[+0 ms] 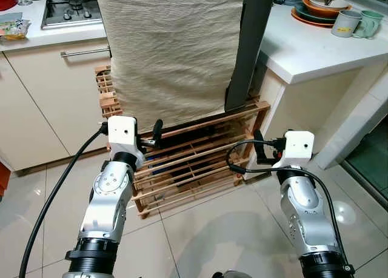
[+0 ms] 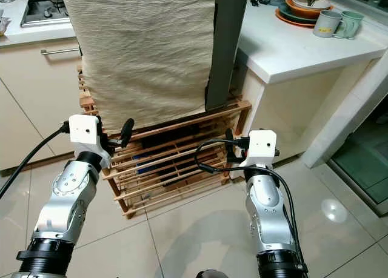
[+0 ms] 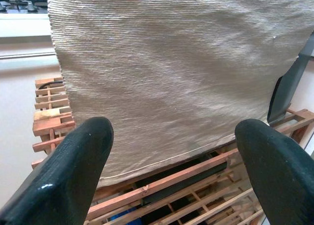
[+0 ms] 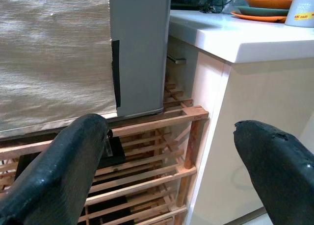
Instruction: Restocking fridge
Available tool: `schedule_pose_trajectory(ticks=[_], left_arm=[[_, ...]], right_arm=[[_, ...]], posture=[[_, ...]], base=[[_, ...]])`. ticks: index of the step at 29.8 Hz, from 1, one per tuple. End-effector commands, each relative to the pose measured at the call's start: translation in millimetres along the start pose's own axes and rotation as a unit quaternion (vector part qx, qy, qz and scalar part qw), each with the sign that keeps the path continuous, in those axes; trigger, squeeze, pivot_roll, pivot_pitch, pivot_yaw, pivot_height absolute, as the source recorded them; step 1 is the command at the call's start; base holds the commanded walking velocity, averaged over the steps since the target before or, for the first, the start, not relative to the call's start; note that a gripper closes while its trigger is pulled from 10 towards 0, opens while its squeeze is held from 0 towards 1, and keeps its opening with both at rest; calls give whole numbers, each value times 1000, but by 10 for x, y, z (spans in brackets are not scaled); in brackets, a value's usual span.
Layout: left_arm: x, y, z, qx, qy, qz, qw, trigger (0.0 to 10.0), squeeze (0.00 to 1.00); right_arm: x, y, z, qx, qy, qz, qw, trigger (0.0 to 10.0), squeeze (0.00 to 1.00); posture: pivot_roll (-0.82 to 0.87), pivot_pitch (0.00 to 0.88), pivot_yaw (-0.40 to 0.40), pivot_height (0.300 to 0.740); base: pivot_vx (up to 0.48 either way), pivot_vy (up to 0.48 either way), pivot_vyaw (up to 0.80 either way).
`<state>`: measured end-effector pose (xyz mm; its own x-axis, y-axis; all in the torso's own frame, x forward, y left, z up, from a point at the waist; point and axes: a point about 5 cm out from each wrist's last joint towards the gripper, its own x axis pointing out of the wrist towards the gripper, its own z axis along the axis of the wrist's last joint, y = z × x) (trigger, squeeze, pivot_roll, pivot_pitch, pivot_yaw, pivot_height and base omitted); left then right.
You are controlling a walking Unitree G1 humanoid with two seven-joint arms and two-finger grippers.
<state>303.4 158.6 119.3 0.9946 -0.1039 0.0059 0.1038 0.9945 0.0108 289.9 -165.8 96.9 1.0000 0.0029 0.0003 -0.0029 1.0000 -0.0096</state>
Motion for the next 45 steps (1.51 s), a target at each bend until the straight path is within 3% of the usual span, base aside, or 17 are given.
schedule_pose_trajectory(ticks=[1,11,12,14,25,45], left_arm=[[-10,-6,12,3,0,-1,1000,10000,0],[-10,-6,12,3,0,-1,1000,10000,0],[-18,-13,10,5,0,-10,1000,10000,0],[103,-5,91,28,-26,-10,999,10000,0],[114,-9,97,31,-31,-8,999,10000,0],[157,-4,103,21,-33,-8,999,10000,0]], right_arm=[[-11,-8,-41,7,11,0,1000,10000,0],[-11,-8,-41,7,11,0,1000,10000,0],[-10,0,-48,9,14,3,1000,10000,0],[79,73,-58,17,-5,5,1000,10000,0],[99,90,-84,17,-3,6,1000,10000,0],[132,79,-120,12,2,6,1000,10000,0]], posture=[[-95,0,-19,740],[-95,0,-19,740],[0,0,0,740],[-80,0,-10,740],[-80,0,-12,740],[-82,0,-13,740]], base=[[0,0,0],[0,0,0],[0,0,0],[0,0,0],[0,0,0],[0,464,-756]])
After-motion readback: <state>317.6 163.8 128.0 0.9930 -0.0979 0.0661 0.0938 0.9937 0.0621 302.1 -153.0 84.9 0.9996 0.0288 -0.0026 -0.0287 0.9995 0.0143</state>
